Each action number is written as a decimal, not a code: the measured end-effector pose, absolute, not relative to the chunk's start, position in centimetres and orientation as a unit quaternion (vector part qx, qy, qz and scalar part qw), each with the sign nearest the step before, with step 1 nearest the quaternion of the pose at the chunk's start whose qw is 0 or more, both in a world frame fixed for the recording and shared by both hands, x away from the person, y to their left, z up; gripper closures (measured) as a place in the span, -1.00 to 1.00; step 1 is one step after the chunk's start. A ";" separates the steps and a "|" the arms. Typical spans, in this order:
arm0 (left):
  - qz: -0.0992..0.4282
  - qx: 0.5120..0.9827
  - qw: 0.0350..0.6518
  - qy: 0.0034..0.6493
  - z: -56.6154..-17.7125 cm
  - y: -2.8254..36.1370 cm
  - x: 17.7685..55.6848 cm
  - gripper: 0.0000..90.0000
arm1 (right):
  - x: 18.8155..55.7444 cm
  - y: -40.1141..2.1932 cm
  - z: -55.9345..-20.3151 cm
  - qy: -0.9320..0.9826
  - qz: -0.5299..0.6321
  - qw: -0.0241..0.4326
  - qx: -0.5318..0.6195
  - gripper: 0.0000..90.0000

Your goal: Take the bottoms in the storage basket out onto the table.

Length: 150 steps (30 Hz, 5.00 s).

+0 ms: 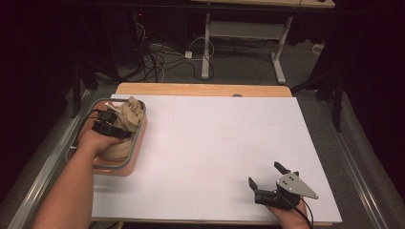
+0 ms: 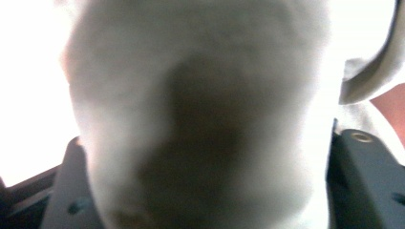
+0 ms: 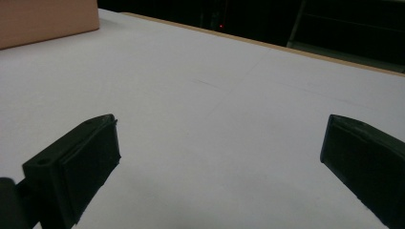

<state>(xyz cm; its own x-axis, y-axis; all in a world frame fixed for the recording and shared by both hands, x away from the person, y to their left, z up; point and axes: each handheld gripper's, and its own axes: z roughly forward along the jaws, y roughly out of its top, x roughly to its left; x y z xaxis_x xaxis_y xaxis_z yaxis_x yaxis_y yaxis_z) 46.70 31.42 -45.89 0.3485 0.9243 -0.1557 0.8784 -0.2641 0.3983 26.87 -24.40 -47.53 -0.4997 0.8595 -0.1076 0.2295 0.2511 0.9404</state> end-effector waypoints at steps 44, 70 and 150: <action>0.024 0.825 0.077 0.559 -41.9 31.3 44.0 0.37 | 25.7 -24.4 -47.6 0.736 0.480 0.321 0.353 -0.99; -0.003 0.844 -0.013 0.536 -39.8 30.5 45.0 0.37 | 25.7 -24.4 -47.8 0.741 0.476 0.319 0.351 -0.99; -0.029 0.862 -0.008 0.505 -29.8 25.8 45.7 0.36 | 25.6 -24.1 -47.8 0.742 0.478 0.319 0.345 -0.99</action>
<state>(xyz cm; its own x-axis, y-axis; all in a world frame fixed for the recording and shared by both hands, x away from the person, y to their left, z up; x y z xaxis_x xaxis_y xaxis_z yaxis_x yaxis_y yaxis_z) 45.67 25.78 -29.85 0.4875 0.8721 -0.0425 0.8712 -0.4891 -0.0429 25.55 -24.07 -47.76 -0.5585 0.8170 -0.1437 0.2076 0.3054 0.9293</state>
